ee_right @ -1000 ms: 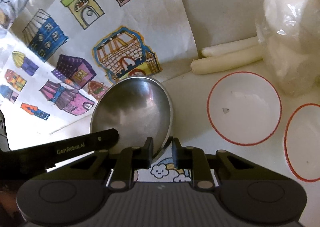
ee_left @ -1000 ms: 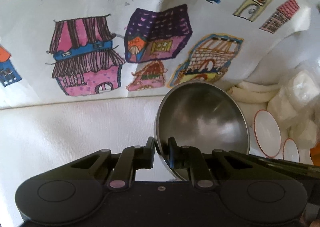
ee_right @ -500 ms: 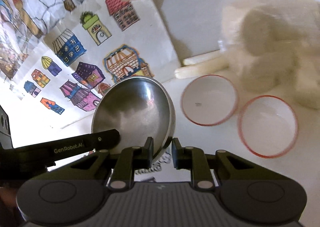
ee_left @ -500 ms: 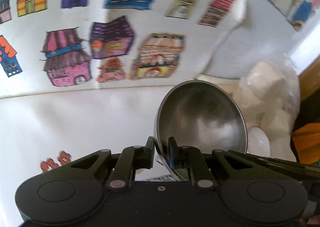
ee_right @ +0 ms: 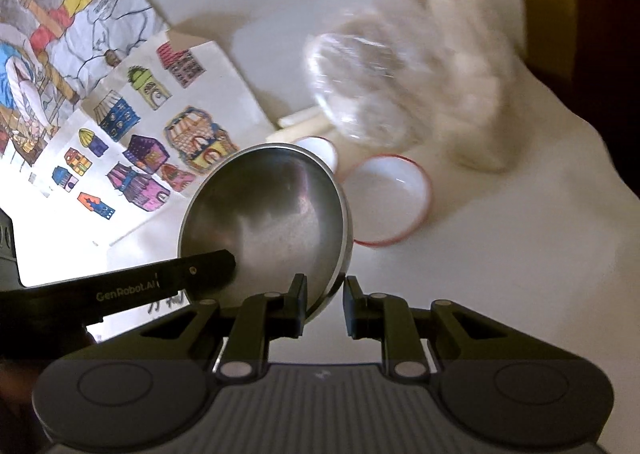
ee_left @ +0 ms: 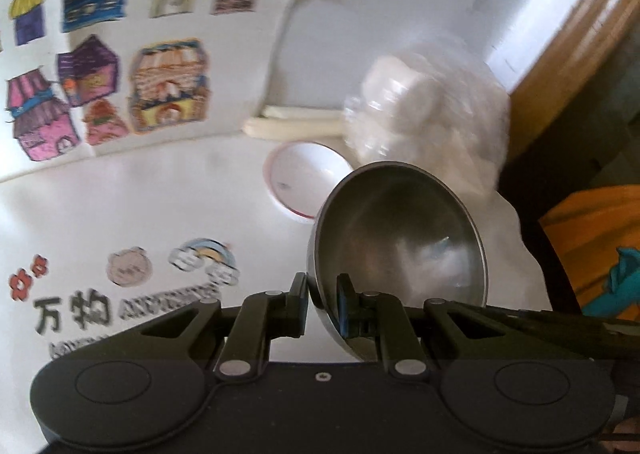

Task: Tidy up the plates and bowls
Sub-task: 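Lift the steel bowl with both grippers and carry it beside the plate stack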

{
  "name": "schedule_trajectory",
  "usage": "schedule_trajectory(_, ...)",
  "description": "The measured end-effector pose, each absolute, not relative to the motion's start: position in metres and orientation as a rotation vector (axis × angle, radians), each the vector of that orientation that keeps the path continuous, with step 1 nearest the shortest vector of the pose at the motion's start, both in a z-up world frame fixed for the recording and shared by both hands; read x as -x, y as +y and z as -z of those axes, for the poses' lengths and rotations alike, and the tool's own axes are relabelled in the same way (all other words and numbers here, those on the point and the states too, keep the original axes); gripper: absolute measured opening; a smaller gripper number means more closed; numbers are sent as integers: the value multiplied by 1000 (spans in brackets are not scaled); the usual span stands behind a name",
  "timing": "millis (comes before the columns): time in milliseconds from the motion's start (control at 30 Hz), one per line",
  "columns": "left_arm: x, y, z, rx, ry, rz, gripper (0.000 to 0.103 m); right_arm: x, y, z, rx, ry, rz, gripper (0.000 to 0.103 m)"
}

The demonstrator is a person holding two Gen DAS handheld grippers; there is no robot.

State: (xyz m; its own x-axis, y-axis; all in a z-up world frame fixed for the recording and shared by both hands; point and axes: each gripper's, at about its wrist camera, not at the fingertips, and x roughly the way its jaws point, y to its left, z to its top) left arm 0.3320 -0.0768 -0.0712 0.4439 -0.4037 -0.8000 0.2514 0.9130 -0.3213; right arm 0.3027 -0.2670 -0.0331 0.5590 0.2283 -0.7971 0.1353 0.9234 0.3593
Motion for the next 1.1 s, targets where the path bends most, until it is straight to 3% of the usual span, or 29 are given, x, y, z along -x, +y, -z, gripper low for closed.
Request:
schedule_trajectory(433, -291, -154, 74, 156, 1104, 403, 15, -248, -324, 29, -394, 1075, -55, 22)
schedule_trajectory(1100, -233, -193, 104, 220, 1189, 289, 15, -214, -362, 39, -296, 1199, -162, 22)
